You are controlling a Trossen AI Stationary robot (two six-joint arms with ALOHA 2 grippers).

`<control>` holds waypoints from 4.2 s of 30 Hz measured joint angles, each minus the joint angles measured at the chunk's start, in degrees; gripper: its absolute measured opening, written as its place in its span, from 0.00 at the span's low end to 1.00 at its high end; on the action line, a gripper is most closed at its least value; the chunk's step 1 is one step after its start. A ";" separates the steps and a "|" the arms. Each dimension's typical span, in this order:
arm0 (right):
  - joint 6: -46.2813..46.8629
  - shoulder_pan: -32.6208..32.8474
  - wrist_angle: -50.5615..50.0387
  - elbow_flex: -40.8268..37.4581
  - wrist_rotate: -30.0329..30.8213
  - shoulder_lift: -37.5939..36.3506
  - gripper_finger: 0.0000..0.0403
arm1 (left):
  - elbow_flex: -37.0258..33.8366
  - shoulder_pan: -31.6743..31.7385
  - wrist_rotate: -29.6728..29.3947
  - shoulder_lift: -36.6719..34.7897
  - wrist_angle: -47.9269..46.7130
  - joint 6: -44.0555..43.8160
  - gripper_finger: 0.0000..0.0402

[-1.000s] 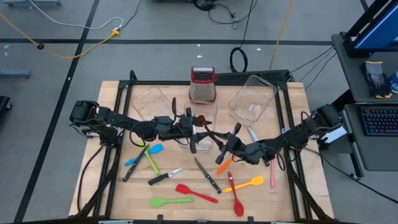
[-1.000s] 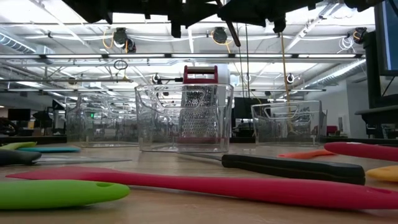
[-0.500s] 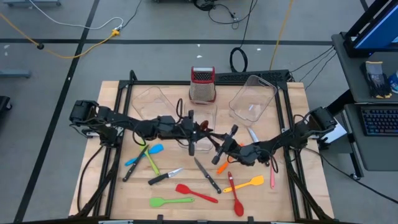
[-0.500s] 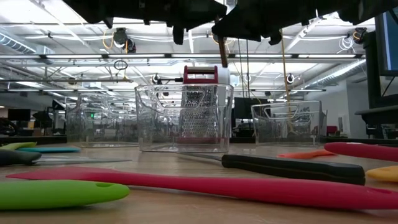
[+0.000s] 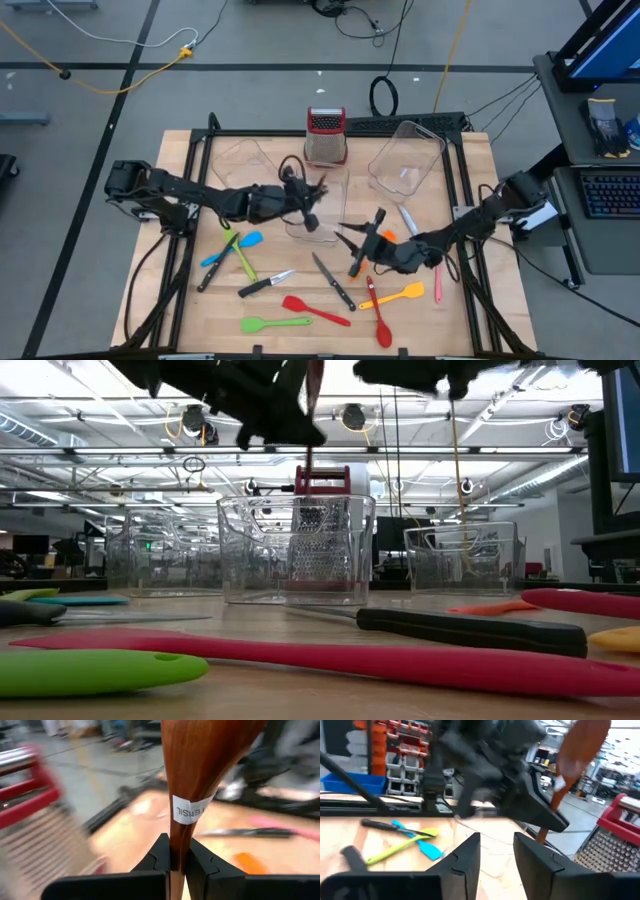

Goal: Pick & Place Kitchen Items
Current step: Put the brown ladle into the left transparent bin

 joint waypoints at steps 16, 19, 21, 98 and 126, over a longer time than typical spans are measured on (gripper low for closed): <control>-11.58 6.65 -1.91 -5.54 3.68 -6.44 0.11 | 0.00 4.61 -9.00 -17.32 -33.92 -22.10 0.04; -9.99 6.85 -1.95 -8.70 -1.70 -10.66 0.03 | 0.00 6.71 -8.53 -18.78 -40.81 -26.59 0.04; -8.91 6.85 -2.23 -11.00 -5.10 -14.22 0.01 | 0.00 8.11 -7.28 -19.11 -43.47 -28.50 0.04; 15.42 6.45 -36.65 -17.94 -14.85 -35.74 0.00 | 2.98 27.12 37.24 -16.63 -73.76 -63.32 0.04; 16.49 6.45 -38.82 -17.92 -14.88 -35.74 0.00 | 2.99 31.33 41.18 -13.91 -78.73 -63.14 0.02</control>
